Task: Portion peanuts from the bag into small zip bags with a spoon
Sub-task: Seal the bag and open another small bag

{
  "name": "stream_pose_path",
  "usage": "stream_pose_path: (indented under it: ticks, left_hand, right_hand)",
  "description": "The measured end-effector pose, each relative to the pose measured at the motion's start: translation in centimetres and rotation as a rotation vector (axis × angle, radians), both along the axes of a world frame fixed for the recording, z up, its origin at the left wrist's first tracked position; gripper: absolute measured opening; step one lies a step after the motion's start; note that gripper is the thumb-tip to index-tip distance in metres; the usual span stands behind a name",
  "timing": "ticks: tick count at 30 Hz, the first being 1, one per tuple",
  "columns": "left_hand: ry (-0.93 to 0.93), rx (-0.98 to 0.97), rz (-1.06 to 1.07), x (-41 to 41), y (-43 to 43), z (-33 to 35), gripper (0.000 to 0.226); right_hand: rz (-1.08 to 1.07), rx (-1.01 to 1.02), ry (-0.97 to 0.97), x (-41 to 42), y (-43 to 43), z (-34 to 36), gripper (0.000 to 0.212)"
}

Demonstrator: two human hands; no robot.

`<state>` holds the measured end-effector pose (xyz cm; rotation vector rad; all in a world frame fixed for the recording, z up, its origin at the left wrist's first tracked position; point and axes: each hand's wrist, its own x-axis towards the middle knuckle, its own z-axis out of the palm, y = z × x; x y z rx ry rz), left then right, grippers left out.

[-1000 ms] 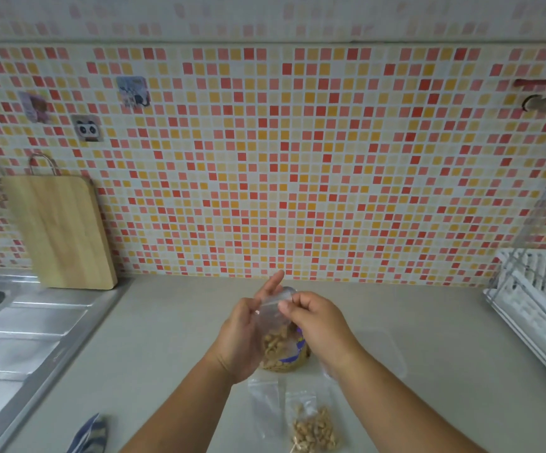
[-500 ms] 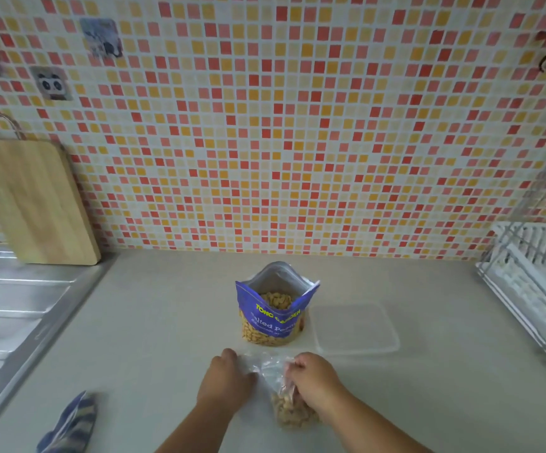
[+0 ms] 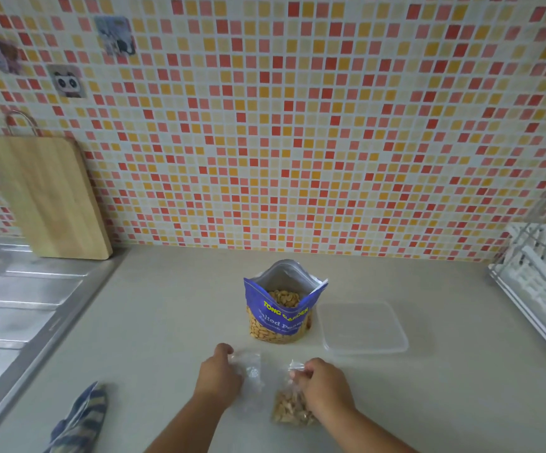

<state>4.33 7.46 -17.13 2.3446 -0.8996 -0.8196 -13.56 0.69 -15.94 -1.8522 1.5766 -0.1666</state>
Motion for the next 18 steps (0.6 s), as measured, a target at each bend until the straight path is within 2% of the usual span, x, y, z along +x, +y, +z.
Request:
stream_pose_path:
  ticks: [3,5,7,11,13,18]
  left_hand:
    - [-0.019,-0.01,-0.003,-0.3,0.2,0.0,0.037]
    - [-0.051,-0.032,-0.051,-0.3,0.2,-0.2,0.045]
    - [-0.056,-0.049,-0.092,-0.3,0.2,0.0,0.05]
    - [-0.103,-0.003,-0.141,-0.5,0.1,0.9,0.027]
    - [-0.129,-0.011,-0.144,-0.4,0.1,1.2,0.023]
    - [-0.214,-0.035,-0.177,0.1,1.0,1.8,0.037]
  right_hand:
    - [-0.025,-0.051,-0.029,-0.1,0.1,0.4,0.038]
    - [-0.044,-0.101,-0.046,-0.2,0.2,0.6,0.04]
    - [-0.045,-0.144,-0.056,-0.3,0.4,0.8,0.038]
    - [-0.06,-0.2,-0.07,-0.6,0.4,1.0,0.032]
    - [-0.067,-0.227,-0.07,-0.7,0.2,1.1,0.03]
    - [-0.027,-0.266,-0.095,-0.5,0.5,1.5,0.023]
